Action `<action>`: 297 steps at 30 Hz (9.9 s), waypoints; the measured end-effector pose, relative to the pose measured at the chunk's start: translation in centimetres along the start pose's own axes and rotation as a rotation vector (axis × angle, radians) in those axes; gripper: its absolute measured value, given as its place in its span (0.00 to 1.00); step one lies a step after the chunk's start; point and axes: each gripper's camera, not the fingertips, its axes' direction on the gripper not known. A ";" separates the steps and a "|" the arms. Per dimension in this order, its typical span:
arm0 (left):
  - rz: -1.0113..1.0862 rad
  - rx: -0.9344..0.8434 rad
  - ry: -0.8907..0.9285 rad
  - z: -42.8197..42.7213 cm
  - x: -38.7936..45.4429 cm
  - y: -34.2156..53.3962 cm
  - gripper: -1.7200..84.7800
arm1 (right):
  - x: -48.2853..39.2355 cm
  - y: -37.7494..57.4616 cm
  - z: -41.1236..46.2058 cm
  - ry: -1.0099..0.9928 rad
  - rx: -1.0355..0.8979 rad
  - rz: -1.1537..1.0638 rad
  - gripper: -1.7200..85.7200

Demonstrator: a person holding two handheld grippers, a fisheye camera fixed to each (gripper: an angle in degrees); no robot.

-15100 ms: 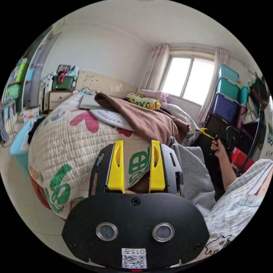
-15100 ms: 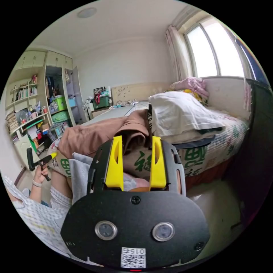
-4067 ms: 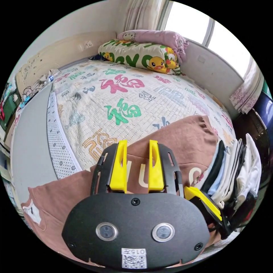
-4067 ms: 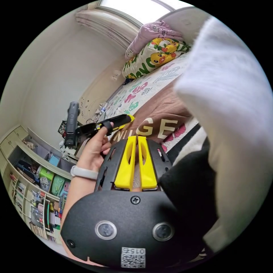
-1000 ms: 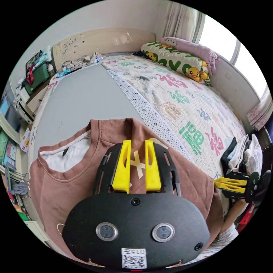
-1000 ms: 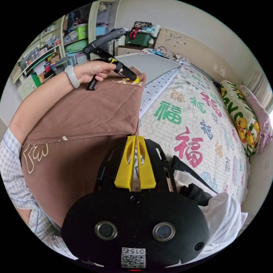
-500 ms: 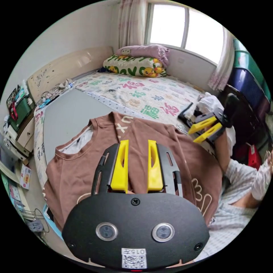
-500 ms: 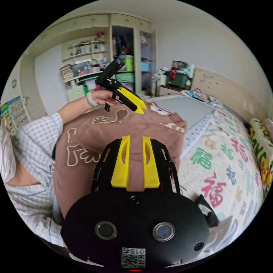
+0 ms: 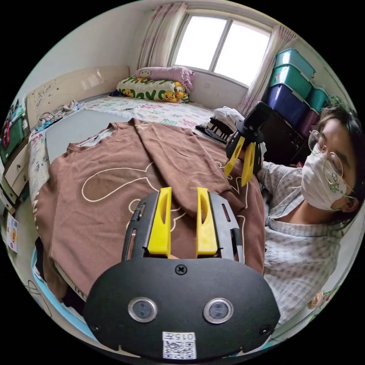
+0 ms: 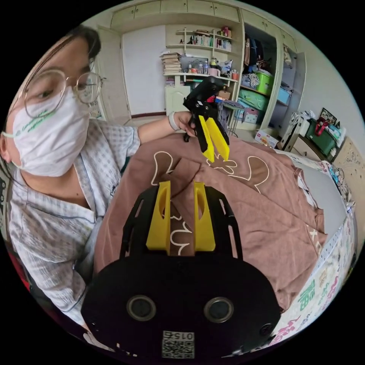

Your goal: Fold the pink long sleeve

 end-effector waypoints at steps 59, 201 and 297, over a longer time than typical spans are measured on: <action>0.052 -0.227 -0.165 -4.3 7.5 -4.9 0.02 | 6.1 0.1 3.8 -0.054 -0.152 -0.098 0.04; 0.566 -0.137 0.068 23.0 22.6 -7.9 0.09 | 11.0 16.2 -13.1 0.743 0.210 0.680 0.08; 0.443 0.062 -0.372 12.0 29.5 -15.1 0.09 | 1.5 0.4 -4.7 0.167 0.076 0.013 0.07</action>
